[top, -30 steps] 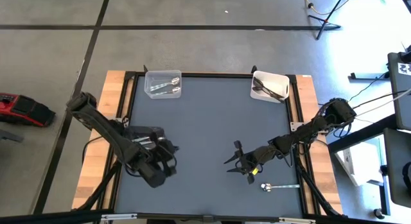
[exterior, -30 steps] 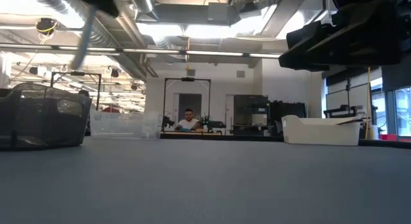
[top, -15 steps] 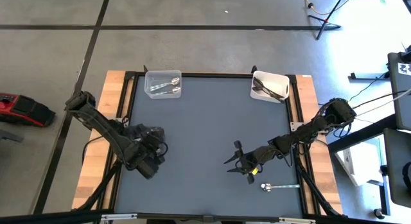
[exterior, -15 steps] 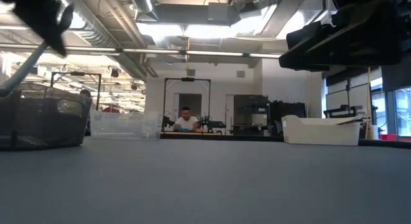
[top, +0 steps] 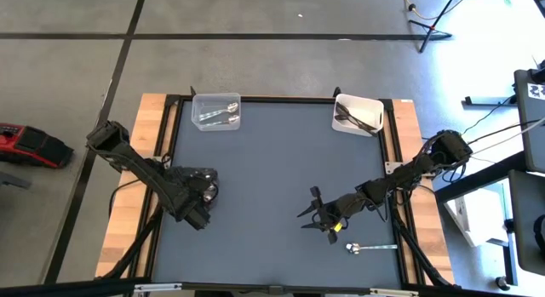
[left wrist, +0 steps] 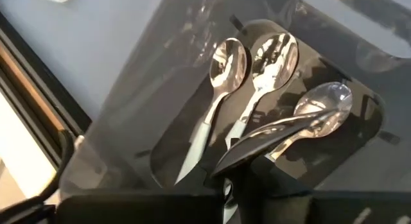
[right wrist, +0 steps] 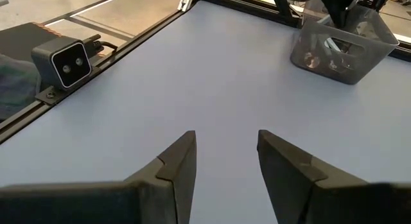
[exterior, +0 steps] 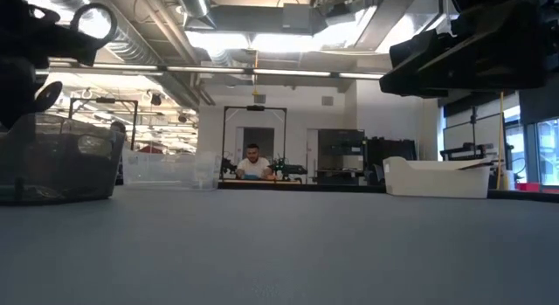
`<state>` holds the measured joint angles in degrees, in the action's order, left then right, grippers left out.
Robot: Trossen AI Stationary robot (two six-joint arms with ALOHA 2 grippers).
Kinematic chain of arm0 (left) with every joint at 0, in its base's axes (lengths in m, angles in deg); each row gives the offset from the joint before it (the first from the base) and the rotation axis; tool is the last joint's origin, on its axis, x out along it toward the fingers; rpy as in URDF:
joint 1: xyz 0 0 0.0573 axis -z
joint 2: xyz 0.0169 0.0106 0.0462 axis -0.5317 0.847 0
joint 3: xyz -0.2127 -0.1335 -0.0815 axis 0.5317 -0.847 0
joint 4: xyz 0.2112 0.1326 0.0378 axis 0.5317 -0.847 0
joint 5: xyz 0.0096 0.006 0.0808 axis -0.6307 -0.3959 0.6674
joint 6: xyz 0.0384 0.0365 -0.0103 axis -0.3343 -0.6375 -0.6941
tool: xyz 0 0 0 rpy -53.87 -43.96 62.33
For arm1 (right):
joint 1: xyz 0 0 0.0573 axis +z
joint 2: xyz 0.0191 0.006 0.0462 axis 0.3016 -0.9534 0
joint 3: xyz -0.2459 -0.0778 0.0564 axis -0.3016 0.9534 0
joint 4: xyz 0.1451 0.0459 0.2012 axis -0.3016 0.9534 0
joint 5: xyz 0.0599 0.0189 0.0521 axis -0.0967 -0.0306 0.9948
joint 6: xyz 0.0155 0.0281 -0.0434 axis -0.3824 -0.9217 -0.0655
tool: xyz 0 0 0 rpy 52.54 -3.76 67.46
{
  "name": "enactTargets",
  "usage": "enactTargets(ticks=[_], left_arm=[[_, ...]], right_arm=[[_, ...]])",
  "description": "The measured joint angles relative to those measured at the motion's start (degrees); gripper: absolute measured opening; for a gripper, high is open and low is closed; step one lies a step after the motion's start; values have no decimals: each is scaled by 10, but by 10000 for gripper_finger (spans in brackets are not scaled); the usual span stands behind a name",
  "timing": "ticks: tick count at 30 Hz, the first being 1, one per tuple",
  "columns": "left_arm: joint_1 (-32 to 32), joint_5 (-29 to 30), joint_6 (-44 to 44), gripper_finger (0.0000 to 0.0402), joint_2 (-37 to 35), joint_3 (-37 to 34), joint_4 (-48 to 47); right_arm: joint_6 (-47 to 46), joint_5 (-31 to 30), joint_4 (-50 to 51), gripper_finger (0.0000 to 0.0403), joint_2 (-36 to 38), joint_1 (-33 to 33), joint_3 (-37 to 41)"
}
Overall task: Sort silverware by color (type)
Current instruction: Put the blue spoon into the black bin, then put the green spoon into the transparent bin
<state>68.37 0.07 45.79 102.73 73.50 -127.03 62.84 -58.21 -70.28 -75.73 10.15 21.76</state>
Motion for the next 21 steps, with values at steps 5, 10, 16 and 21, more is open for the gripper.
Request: enactTargets(ticks=[5, 10, 16, 21], left_arm=[[0, -3, 0, 10, 0, -3, 17], [0, -3, 0, 34, 0, -3, 25], [0, -10, 3, 90, 0, -3, 29], [0, -9, 3, 103, 0, -2, 29]], right_arm=[[0, 0, 0, 154, 0, 0, 0], [0, 0, 0, 154, 0, 0, 0], [0, -1, 3, 154, 0, 0, 0], [0, -1, 3, 154, 0, 0, 0]])
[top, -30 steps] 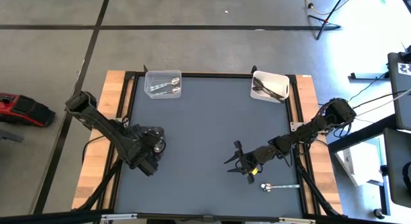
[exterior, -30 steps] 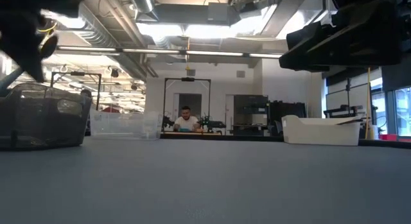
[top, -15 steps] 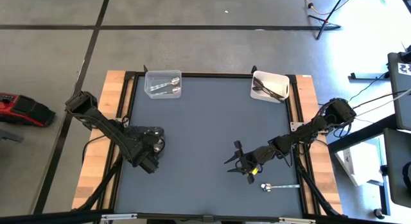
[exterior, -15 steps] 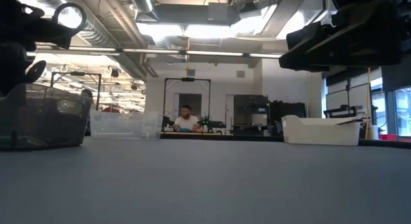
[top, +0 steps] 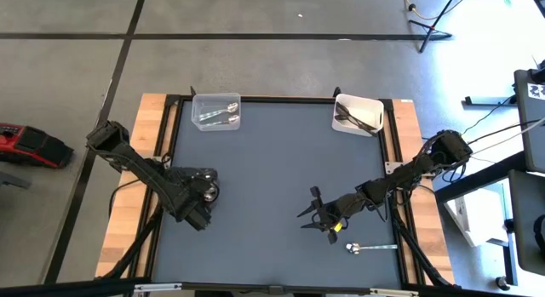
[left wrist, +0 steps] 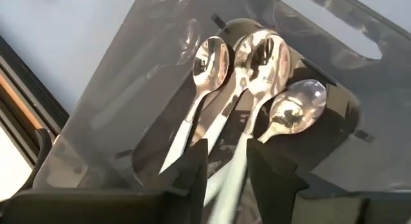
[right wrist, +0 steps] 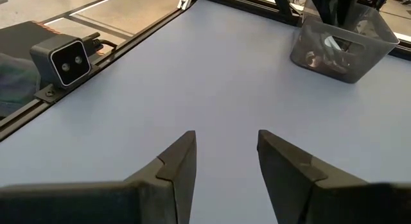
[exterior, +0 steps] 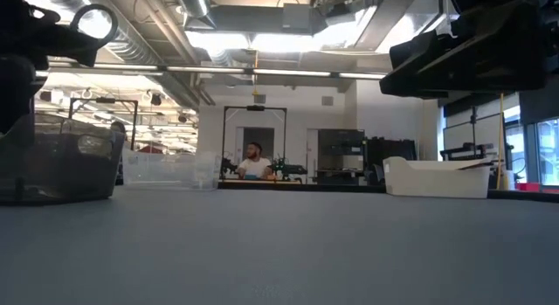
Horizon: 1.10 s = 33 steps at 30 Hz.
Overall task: Sort silverware by color (type)
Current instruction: Put the green spoon into the transparent bin
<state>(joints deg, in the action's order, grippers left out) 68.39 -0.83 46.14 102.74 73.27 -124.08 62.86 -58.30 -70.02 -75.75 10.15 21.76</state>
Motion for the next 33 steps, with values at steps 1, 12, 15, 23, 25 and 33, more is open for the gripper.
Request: enactTargets(ticks=[1, 12, 15, 23, 25, 33], left_arm=[[0, 0, 0, 103, 0, 3, 0], [30, 199, -63, 102, 0, 114, 85], [40, 263, -146, 102, 0, 118, 207], [52, 271, -371, 102, 45, 88, 548], [52, 257, -394, 102, 74, 88, 595], [48, 200, -426, 102, 199, 87, 743]], right_arm=[[0, 0, 0, 154, 0, 0, 0], [-1, 0, 0, 154, 0, 0, 0], [-26, 3, -1, 154, 0, 0, 0], [-31, -1, -2, 154, 3, 1, 0], [-40, -6, 24, 154, 14, 11, -3], [-182, -33, 420, 154, 71, 82, -107]])
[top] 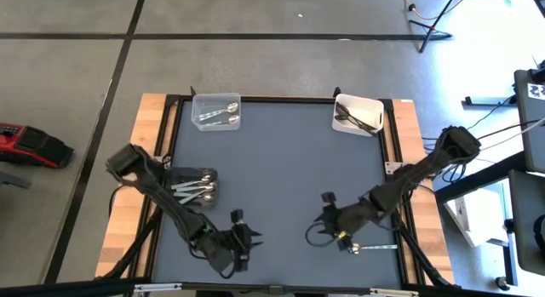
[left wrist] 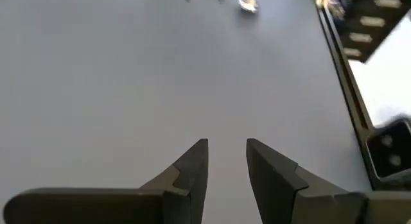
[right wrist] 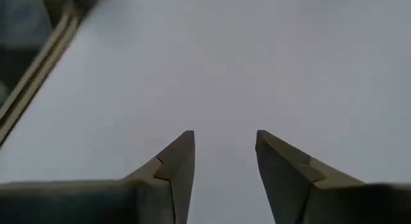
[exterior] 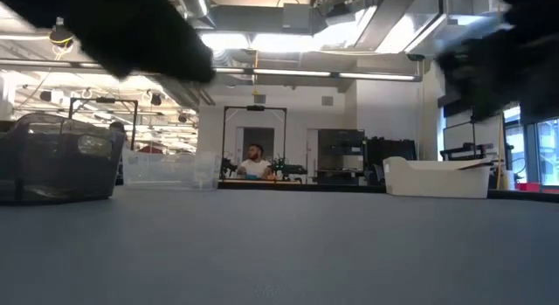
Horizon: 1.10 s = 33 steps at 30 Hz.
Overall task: Sort silverware by color (type)
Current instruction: Put the green spoon into the transparent bin
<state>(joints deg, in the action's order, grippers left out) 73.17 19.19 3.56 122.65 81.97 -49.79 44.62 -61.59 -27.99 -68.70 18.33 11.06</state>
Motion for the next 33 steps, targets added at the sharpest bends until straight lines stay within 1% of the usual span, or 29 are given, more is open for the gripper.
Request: enactTargets(ticks=[4, 6, 9, 11, 16, 20, 22, 25, 33], left_arm=[[-15, -57, 0, 102, 32, 0, 56], [-22, -70, 0, 102, 39, 0, 80], [-32, -71, 0, 102, 43, 0, 116], [-35, -70, 0, 102, 46, 0, 144], [-22, -76, 0, 102, 55, 0, 191], [-6, -69, 5, 102, 63, 0, 203], [-2, -64, 15, 102, 64, 0, 201], [4, -56, 24, 102, 64, 0, 203], [3, -47, 29, 102, 64, 0, 201]], right_arm=[[-118, 3, 182, 154, 1, 62, -50], [-167, 4, 234, 154, 1, 92, -62], [-240, 5, 290, 154, 1, 133, -70], [-299, 18, 311, 154, 1, 159, -73], [-445, 73, 334, 154, 1, 228, -73], [-545, 58, 355, 154, -8, 278, -73], [-562, 57, 357, 154, -20, 297, -71], [-564, 44, 356, 154, -41, 315, -65], [-562, 54, 351, 152, -91, 316, -52]])
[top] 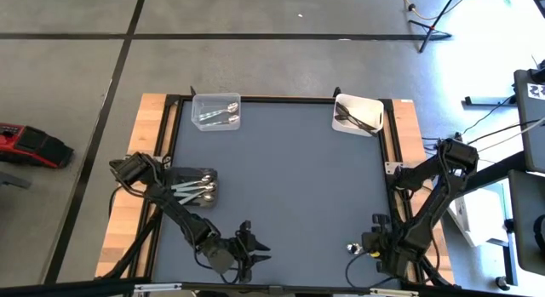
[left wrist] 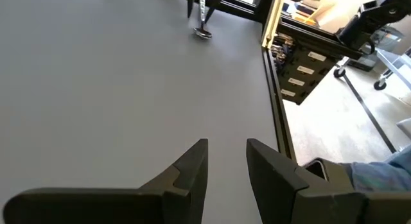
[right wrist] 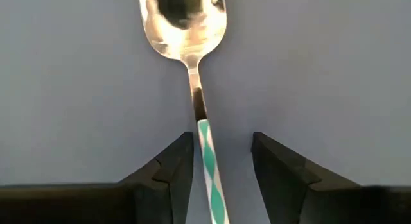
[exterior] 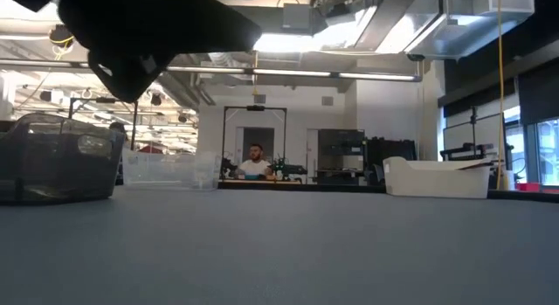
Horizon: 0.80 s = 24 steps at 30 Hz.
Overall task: Sort silverware by color (type)
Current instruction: Put the green spoon into the transparent bin
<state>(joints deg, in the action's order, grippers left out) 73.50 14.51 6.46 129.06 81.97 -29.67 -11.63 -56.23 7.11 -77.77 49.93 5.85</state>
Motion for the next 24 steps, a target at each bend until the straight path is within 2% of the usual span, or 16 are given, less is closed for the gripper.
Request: enactTargets(ticks=[3, 9, 13, 17, 21, 24], left_arm=[[-8, 0, 0, 102, 0, 0, 0], [-27, -2, 1, 102, 0, 0, -6], [-51, -21, 3, 105, 0, 0, -6], [-76, -50, -20, 129, 0, 0, -9], [-101, -52, -69, 161, 0, 0, -9], [-111, -46, -98, 170, 0, 0, -9]], right_arm=[[-2, 2, -1, 125, -5, 0, 1], [49, -17, 2, 13, -7, -12, -6], [96, -64, -15, 21, -8, -31, -9], [169, -118, -48, 11, -8, -66, -10], [289, -154, -115, 7, -8, -109, -10], [393, -167, -182, 10, -8, -148, -10]])
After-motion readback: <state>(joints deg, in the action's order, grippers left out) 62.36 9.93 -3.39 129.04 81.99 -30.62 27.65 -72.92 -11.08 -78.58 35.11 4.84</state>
